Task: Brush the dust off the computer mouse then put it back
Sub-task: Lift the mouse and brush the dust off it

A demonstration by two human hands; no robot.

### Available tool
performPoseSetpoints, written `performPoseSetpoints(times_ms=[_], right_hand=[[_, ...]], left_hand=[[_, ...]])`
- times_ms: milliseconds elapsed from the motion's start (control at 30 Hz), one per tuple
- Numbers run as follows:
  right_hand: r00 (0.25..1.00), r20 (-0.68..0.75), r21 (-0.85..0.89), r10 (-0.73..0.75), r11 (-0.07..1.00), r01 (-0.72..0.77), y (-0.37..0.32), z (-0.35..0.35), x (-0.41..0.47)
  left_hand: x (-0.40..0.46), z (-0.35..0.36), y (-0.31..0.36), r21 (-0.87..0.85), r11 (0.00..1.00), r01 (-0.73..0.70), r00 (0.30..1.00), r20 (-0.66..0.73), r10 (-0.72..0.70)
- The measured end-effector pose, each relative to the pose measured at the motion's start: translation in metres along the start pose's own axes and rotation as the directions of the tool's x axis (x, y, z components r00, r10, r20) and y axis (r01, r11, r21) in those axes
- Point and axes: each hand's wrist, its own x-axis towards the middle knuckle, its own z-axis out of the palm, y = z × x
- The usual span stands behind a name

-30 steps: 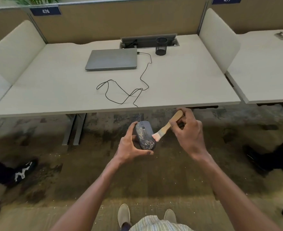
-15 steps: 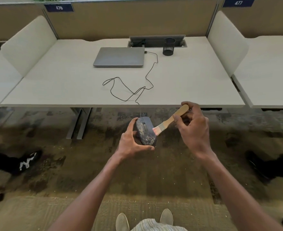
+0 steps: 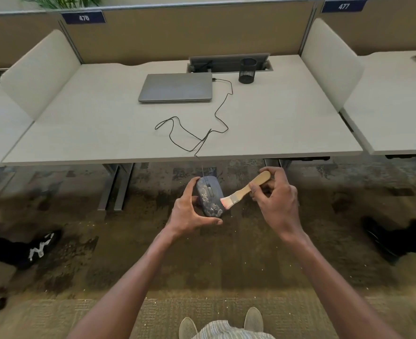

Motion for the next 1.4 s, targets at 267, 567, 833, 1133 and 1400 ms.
performPoseSetpoints(times_ms=[267, 567, 833, 1133, 1400], right_hand=[[0.999, -0.050, 0.047, -0.002, 0.999, 0.004, -0.016, 0.012, -0.003], [1.000, -0.022, 0.009, -0.007, 1.000, 0.007, -0.019, 0.027, -0.009], [0.994, 0.047, 0.025, -0.100, 0.995, 0.099, -0.015, -0.002, -0.012], [0.967, 0.112, -0.018, -0.229, 0.972, 0.233, -0.011, -0.021, -0.017], [0.881, 0.195, -0.037, -0.431, 0.895, 0.445, -0.010, -0.020, -0.015]], left_hand=[[-0.002, -0.009, -0.016, -0.007, 1.000, 0.001, 1.000, 0.002, -0.001], [-0.010, -0.016, -0.021, -0.012, 1.000, 0.017, 1.000, 0.009, -0.017], [-0.007, -0.006, -0.013, -0.008, 0.999, 0.046, 0.999, -0.018, -0.046], [-0.004, 0.008, 0.002, 0.002, 0.999, 0.032, 0.999, -0.026, -0.032], [0.001, 0.014, 0.011, 0.001, 0.998, 0.066, 0.998, -0.010, -0.066]])
